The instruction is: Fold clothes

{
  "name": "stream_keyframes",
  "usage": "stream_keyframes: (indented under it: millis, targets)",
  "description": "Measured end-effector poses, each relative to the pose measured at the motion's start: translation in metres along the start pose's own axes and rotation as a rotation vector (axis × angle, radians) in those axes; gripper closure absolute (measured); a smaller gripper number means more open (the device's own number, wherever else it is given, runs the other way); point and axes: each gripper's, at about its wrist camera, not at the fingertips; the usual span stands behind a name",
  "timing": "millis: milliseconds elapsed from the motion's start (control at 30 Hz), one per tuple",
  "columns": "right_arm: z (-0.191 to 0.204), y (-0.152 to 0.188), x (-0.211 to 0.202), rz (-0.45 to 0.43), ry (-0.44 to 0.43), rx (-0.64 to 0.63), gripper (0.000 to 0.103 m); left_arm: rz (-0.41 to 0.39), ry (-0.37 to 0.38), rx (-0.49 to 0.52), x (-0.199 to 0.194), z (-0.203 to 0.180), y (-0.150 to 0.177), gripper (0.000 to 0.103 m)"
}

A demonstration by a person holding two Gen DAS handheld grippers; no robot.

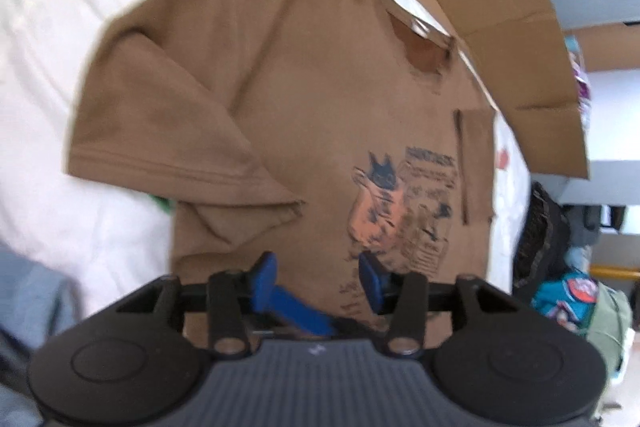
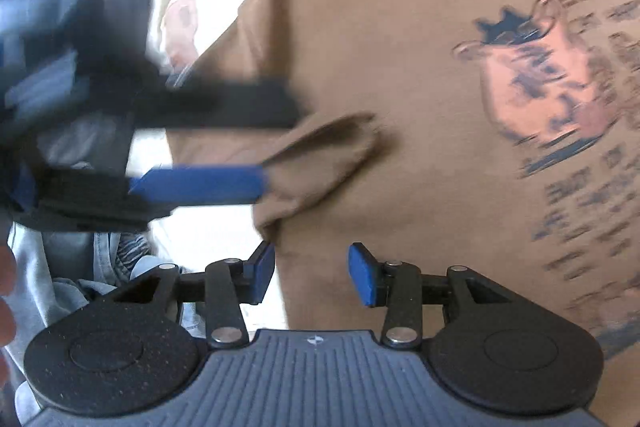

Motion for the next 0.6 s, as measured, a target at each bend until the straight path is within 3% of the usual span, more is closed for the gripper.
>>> stream_keyframes:
  millis: [333, 433, 600]
  targets:
    - [-0.009, -0.048, -0.031, -0.005, 0.035, -0.095, 0.055, -0.038, -0.208, -0.037, 0.004, 0.026, 0.011, 0.057]
    - [-0.01, -0.052, -0.028, 0.017, 0.039, -0.147, 0.055, -0.01, -0.256, -0.014, 0.013, 0.033, 0.012, 0.067]
    - [-0.007, -0.055, -0.017, 0.065, 0.067, -0.281, 0.056, 0.01, -0.34, 0.052, 0.031, 0.04, 0.012, 0.075]
Point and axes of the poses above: each gripper's, at about its wrist camera, not at the fingertips, and x roughly the way its jaws point, z to its left, y to its underside, and after that the axes turned 15 degrees about z, right-handed
